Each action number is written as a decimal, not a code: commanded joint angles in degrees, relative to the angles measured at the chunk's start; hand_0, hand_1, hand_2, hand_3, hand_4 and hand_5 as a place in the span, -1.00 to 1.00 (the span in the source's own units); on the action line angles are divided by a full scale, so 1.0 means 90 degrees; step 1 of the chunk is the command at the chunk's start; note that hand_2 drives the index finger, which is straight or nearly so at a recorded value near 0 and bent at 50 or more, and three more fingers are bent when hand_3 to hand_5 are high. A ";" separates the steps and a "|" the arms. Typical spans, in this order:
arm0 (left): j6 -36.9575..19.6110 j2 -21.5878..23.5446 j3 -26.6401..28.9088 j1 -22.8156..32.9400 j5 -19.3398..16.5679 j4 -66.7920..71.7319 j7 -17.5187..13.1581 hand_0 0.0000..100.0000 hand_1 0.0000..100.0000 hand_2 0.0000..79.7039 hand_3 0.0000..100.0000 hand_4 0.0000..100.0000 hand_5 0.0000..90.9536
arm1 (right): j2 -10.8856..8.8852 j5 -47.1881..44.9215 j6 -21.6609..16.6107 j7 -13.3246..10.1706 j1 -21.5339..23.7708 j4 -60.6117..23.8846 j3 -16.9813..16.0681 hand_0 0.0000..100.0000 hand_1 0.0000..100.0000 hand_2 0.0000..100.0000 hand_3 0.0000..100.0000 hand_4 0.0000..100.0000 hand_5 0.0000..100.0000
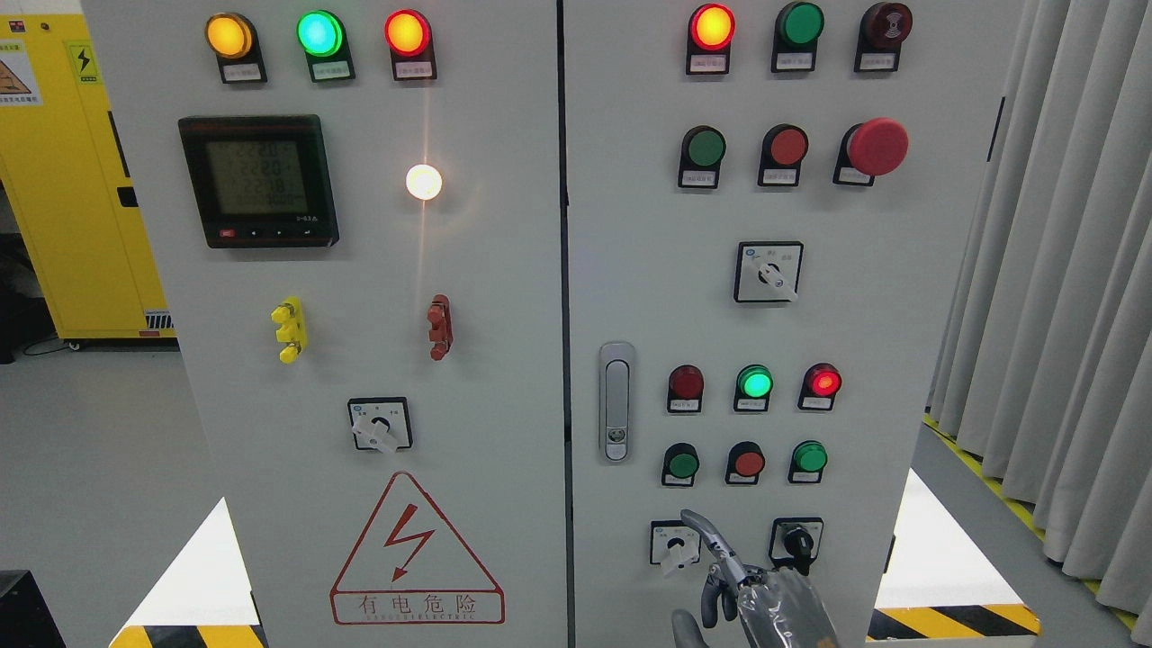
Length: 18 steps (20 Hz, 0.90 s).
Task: Press green start button
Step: 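Raise the right hand toward the green button in the lowest button row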
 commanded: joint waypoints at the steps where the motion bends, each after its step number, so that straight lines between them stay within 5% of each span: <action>1: 0.0002 0.0000 0.0000 0.0000 0.0000 0.0002 0.0002 -0.76 0.11 -1.00 -1.00 -1.00 -1.00 | 0.0043 0.0238 0.0005 0.0038 -0.0543 0.0606 -0.0017 0.28 0.78 -1.00 0.68 0.84 0.84; 18: 0.0002 0.0000 0.0000 0.0009 0.0000 0.0002 0.0002 -0.76 0.11 -1.00 -1.00 -1.00 -1.00 | 0.0043 0.0131 0.0015 0.0058 -0.0729 0.1084 -0.0085 0.46 0.79 -1.00 0.68 0.84 0.82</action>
